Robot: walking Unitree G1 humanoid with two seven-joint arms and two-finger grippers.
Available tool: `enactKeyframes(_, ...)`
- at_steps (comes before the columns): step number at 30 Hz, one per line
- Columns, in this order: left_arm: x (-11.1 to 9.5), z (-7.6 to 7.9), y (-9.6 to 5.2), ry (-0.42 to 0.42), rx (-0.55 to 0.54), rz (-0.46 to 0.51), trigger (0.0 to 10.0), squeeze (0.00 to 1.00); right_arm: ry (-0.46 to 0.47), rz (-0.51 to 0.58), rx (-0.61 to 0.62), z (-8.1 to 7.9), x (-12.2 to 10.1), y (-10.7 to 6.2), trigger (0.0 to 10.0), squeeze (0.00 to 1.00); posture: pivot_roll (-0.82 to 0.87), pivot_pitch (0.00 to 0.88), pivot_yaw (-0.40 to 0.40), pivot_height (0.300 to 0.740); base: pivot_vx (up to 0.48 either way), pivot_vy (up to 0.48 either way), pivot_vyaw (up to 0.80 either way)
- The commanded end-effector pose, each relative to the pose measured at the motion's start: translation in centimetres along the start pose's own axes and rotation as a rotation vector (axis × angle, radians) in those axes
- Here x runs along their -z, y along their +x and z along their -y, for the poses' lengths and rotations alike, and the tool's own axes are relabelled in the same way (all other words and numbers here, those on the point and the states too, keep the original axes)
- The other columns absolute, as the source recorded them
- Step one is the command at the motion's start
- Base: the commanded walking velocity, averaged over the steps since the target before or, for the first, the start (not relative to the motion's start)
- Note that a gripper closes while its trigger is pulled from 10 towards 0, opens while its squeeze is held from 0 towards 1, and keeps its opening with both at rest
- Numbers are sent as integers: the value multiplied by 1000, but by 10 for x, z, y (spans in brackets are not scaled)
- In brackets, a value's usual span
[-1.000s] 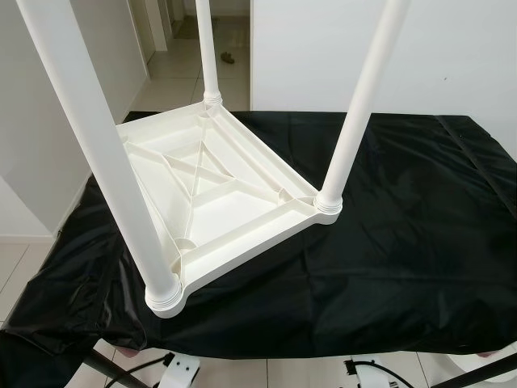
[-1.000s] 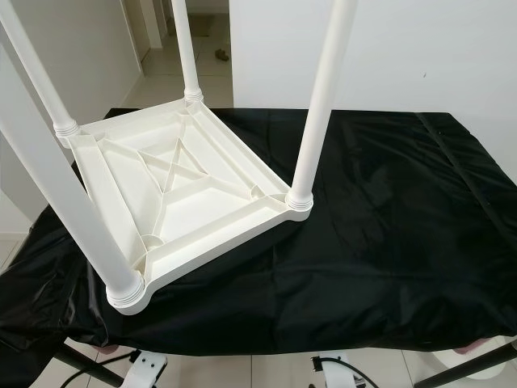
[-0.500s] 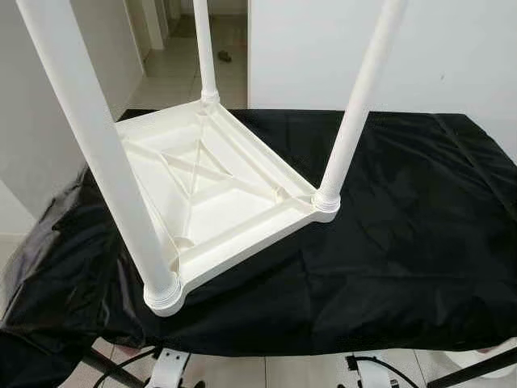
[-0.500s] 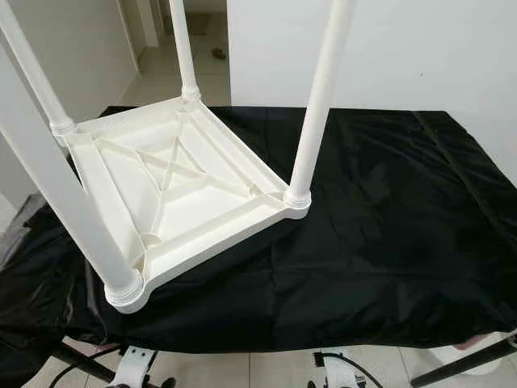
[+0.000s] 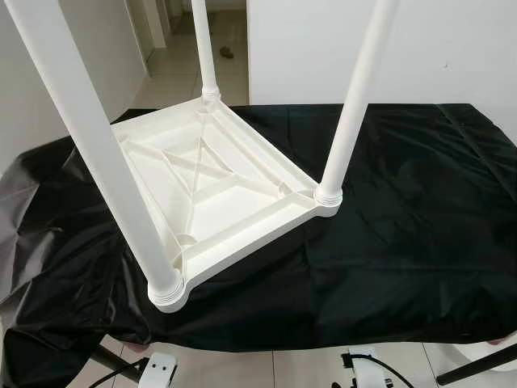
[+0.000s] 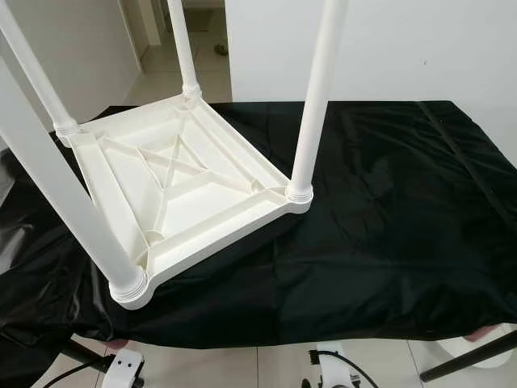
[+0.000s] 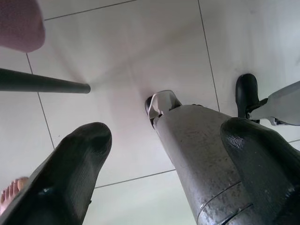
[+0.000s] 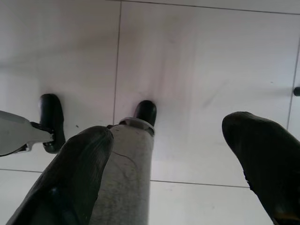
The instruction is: Building children table
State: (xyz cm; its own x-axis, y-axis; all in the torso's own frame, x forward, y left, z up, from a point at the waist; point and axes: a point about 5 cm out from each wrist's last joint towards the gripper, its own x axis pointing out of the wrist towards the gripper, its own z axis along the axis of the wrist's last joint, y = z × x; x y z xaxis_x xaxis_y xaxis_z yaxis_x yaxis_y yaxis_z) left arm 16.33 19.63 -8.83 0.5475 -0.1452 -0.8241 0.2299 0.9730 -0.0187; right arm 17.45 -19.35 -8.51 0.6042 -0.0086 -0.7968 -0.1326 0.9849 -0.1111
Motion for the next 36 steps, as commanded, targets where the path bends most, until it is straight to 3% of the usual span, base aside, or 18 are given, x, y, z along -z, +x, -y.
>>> enactKeyframes(1,8,-12,-3,-4,-160,-35,10000,0,11,-20,-6,-4,5,-1,10000,0,-5,0,61,740,0,0,0)
enactKeyframes(15,10,5,0,-33,-128,-12,10000,0,-31,-4,-41,-4,-4,1,10000,0,23,0,-2,740,0,0,0)
enactKeyframes(26,8,-1,-1,2,-128,-22,10000,0,-40,4,-50,-8,-8,3,10000,0,29,0,12,740,0,0,0)
enactKeyframes(36,14,-2,-3,48,-104,-49,10000,0,-30,-10,-56,-15,-2,2,10000,0,13,0,82,740,0,0,0)
